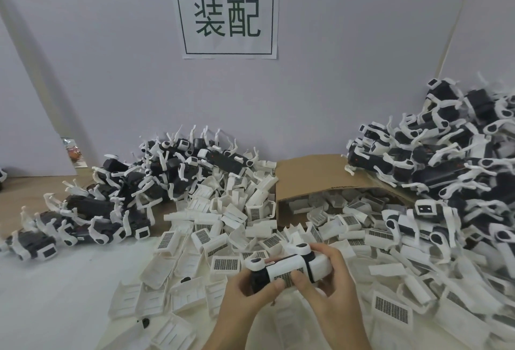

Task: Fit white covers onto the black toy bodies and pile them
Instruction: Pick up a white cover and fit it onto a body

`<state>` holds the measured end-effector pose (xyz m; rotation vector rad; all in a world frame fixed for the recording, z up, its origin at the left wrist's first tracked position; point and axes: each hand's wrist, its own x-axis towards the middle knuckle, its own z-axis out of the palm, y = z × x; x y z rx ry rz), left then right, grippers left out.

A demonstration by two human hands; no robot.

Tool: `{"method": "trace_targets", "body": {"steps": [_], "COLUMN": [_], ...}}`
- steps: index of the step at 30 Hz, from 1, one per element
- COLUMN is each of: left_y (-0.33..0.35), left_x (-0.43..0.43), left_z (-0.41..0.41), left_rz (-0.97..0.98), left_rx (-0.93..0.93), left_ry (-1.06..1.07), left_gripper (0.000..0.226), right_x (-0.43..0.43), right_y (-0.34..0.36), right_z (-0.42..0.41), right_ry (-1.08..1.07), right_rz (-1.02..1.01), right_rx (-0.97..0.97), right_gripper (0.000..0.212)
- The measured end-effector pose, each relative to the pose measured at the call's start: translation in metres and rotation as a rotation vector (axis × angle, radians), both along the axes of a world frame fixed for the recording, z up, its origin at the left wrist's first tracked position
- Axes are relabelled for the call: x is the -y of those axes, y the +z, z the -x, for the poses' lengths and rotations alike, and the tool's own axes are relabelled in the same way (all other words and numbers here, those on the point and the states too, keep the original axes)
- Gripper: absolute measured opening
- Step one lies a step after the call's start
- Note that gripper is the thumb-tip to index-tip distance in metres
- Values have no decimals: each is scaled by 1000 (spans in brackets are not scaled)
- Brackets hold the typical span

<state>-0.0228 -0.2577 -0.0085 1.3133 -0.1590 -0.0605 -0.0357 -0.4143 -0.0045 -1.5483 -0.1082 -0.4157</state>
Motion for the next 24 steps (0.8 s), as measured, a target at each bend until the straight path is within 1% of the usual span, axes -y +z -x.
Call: {"method": "trace_targets", "body": {"steps": [4, 9, 11, 14, 16, 18, 20, 24], "left_y": [0, 5, 5, 6, 6, 5, 5, 4], "left_x": [-2, -3, -1, 2, 3, 2, -1, -7], "left_z": [-2, 2, 3, 7, 9, 11, 12, 11], "left_rz": [17, -7, -18, -19, -38, -61, -105, -118], "left_rx": [10, 40, 41, 34, 30, 29, 32, 39], "left_ry": [33, 45, 43, 64, 75, 70, 64, 90], "left_gripper": [52, 49, 49, 55, 56, 60, 63, 51], "right_x": [3, 3, 5, 4, 4, 3, 2, 1], "right_y": [-1, -4, -3, 3, 5, 7, 9, 11], "right_z": [1, 3, 6, 11, 14, 16, 18, 20], "right_ry": [51, 57, 44, 22, -2, -16, 15, 98], "right_rz": [-24, -14, 3, 53, 80, 103, 130, 165], "right_rx": [-1, 11, 37, 98, 121, 124, 111, 79], "right_gripper": [46, 50, 48, 41, 41, 41, 40, 32]}}
